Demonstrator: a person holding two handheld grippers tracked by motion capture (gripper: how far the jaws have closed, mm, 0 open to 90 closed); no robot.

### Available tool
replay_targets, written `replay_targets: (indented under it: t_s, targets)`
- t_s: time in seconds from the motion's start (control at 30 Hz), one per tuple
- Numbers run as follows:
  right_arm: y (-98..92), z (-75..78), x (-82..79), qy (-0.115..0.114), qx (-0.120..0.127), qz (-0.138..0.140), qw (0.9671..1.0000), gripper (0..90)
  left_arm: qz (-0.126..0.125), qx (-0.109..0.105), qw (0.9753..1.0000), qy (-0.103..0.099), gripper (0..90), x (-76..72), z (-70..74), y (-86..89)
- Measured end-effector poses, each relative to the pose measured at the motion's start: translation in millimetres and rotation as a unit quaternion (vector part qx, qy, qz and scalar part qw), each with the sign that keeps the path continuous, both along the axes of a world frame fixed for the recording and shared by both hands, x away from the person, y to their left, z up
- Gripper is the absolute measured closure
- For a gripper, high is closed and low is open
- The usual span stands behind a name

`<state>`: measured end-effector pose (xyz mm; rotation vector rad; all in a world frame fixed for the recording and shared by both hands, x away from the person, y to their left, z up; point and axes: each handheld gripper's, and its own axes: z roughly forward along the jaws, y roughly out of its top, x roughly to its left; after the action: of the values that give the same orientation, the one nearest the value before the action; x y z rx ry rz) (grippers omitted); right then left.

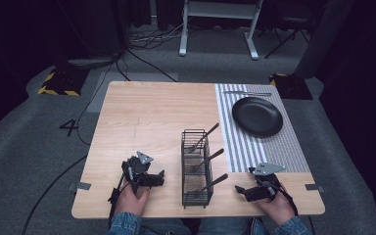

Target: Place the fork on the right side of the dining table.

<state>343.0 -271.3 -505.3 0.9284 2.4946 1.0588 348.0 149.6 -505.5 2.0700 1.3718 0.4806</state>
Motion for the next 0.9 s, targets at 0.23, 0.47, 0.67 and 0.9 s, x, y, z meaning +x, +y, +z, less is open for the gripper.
replay_targets:
  t_s: [0.23, 0.47, 0.67, 0.9]
  targets:
    - [-2.2, 0.5, -0.5, -0.005, 0.005, -0.011, 0.9999, 12.8, 0.001, -0.001, 1.0000, 0.000, 0.2, 0.0, -0.1, -0.1]
    - [-3.9, 2.5, -0.4, -0.002, 0.003, -0.015, 0.9999, 20.2, 0.001, 0.000, 1.0000, 0.000, 0.2, 0.0, 0.0, -0.1]
    - [-3.9, 13.4, -4.4, 0.014, -0.011, -0.010, 0.9998, 40.1, 0.001, 0.000, 1.0000, 0.000, 0.2, 0.0, 0.0, -0.1]
    - [-0.8, 43.5, -16.4, 0.009, 0.011, -0.004, 0.9999, 42.6, 0.001, -0.001, 1.0000, 0.000, 0.2, 0.0, 0.0, -0.1]
